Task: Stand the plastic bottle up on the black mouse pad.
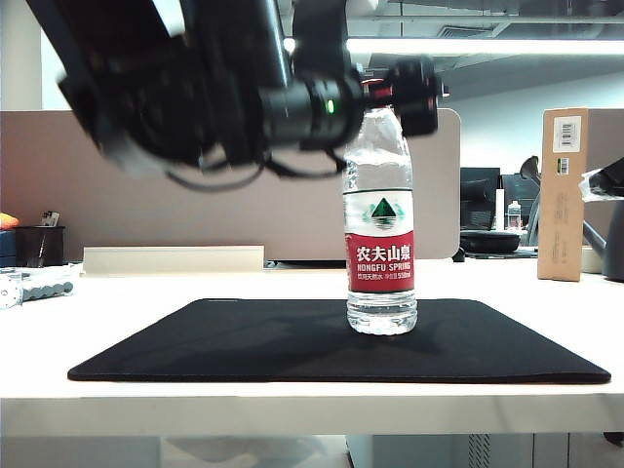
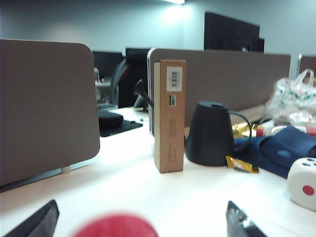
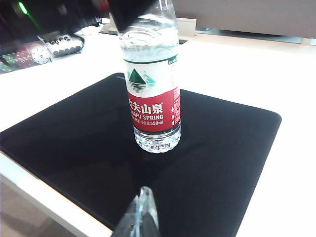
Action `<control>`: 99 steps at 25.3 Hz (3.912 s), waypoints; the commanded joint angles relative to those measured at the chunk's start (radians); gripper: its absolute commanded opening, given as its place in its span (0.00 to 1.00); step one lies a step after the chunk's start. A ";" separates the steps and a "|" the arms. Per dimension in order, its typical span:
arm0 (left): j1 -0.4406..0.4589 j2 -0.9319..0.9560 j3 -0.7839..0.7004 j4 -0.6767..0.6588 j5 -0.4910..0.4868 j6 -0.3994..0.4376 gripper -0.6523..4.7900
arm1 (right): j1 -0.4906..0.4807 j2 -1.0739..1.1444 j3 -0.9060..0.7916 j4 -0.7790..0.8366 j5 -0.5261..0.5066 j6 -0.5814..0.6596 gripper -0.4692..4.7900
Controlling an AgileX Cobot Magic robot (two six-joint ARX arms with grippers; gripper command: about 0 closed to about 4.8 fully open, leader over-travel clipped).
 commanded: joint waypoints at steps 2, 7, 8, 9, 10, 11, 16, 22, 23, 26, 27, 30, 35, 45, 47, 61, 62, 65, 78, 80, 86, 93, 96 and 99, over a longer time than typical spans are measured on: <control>0.000 -0.213 -0.002 -0.247 0.007 0.086 0.92 | 0.000 -0.001 -0.005 0.016 0.000 0.003 0.09; 0.000 -0.553 -0.002 -0.683 0.004 0.085 0.10 | 0.000 -0.063 -0.005 0.013 0.000 0.003 0.09; 0.000 -0.642 -0.002 -0.806 -0.008 0.074 0.11 | 0.000 -0.084 -0.005 0.015 0.000 0.003 0.09; 0.000 -0.708 -0.002 -0.896 -0.024 0.048 0.11 | 0.000 -0.097 -0.005 0.016 0.000 0.003 0.09; -0.001 -0.784 -0.002 -1.000 -0.031 0.037 0.11 | -0.001 -0.097 -0.005 0.021 0.000 0.003 0.09; -0.004 -0.837 -0.003 -1.068 -0.031 0.036 0.11 | -0.001 -0.097 -0.005 0.019 0.000 0.003 0.09; -0.209 -1.140 -0.044 -1.245 -0.304 0.031 0.11 | -0.030 -0.097 -0.005 0.014 -0.004 0.003 0.09; -0.586 -1.386 -0.193 -1.317 -0.574 0.111 0.11 | -0.218 -0.097 -0.005 0.015 0.002 0.003 0.09; -0.621 -1.426 -0.230 -1.350 -0.573 0.100 0.11 | -0.242 -0.097 -0.005 0.015 0.002 0.003 0.09; -0.674 -1.483 -0.278 -1.418 -0.578 0.010 0.11 | -0.265 -0.097 -0.005 0.015 0.000 0.003 0.09; -0.683 -1.493 -0.285 -1.430 -0.581 0.004 0.11 | -0.272 -0.097 -0.005 0.015 -0.004 0.003 0.09; -0.688 -1.508 -0.295 -1.449 -0.576 -0.002 0.11 | -0.306 -0.097 -0.005 0.015 -0.004 0.003 0.09; -0.686 -1.510 -0.306 -1.561 -0.603 -0.005 0.11 | -0.487 -0.097 -0.005 0.015 -0.003 0.003 0.09; -0.686 -1.511 -0.306 -1.603 -0.599 -0.005 0.11 | -0.555 -0.097 -0.005 0.015 0.000 0.003 0.09; -0.686 -1.510 -0.306 -1.603 -0.599 -0.005 0.11 | -0.555 -0.097 -0.005 0.015 0.000 0.003 0.09; -0.574 -1.510 -0.306 -1.603 -0.528 -0.005 0.11 | -0.556 -0.097 -0.005 0.015 0.000 0.003 0.09; -0.548 -1.510 -0.306 -1.603 -0.528 -0.005 0.11 | -0.556 -0.097 -0.005 0.015 0.000 0.003 0.09; -0.468 -1.510 -0.306 -1.603 -0.528 -0.005 0.11 | -0.556 -0.097 -0.005 0.015 0.000 0.003 0.09; 0.527 -1.648 -0.555 -1.361 0.077 -0.188 0.11 | -0.556 -0.097 -0.005 0.015 0.000 0.003 0.09; 0.637 -1.712 -0.650 -1.320 0.116 -0.239 0.11 | -0.556 -0.097 -0.005 0.014 0.000 0.003 0.09; 0.673 -1.908 -0.883 -1.286 0.037 -0.233 0.11 | -0.556 -0.097 -0.005 0.016 0.000 0.003 0.09; 0.673 -1.908 -0.943 -1.302 0.030 -0.157 0.11 | -0.557 -0.096 -0.005 0.000 -0.001 0.003 0.09; 0.673 -1.908 -0.943 -1.253 0.031 -0.061 0.11 | -0.557 -0.097 -0.005 -0.003 0.000 0.003 0.09; 0.673 -1.908 -0.943 -1.217 0.029 -0.025 0.11 | -0.557 -0.097 -0.005 -0.003 0.000 0.003 0.09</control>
